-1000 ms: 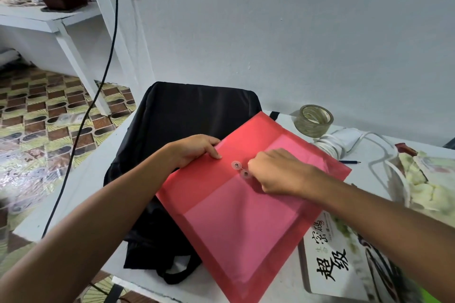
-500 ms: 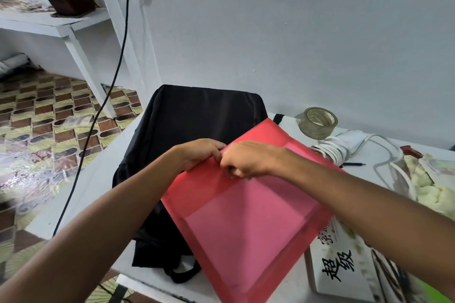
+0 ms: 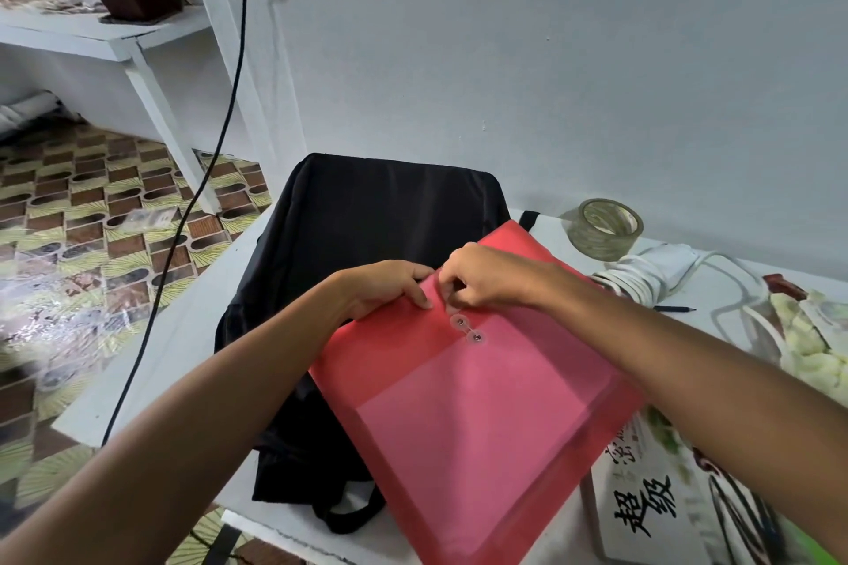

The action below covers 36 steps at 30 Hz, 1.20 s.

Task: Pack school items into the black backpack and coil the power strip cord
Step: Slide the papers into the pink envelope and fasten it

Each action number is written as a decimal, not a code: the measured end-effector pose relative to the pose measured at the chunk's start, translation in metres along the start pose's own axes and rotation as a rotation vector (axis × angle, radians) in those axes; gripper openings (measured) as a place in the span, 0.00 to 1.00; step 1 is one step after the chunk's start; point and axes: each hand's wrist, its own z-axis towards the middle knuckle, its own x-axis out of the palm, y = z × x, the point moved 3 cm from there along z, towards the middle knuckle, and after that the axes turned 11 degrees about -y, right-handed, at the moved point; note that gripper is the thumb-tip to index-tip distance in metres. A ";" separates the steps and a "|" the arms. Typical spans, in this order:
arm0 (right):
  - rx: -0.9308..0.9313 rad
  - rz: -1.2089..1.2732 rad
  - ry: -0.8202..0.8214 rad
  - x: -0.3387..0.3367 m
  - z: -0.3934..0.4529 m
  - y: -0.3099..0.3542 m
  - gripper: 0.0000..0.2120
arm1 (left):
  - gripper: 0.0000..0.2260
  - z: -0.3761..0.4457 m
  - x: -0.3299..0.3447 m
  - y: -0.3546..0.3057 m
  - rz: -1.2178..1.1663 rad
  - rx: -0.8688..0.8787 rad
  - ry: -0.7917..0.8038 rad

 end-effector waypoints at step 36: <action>-0.053 -0.298 0.164 0.002 -0.003 0.040 0.10 | 0.15 -0.002 0.004 0.002 0.016 0.061 -0.056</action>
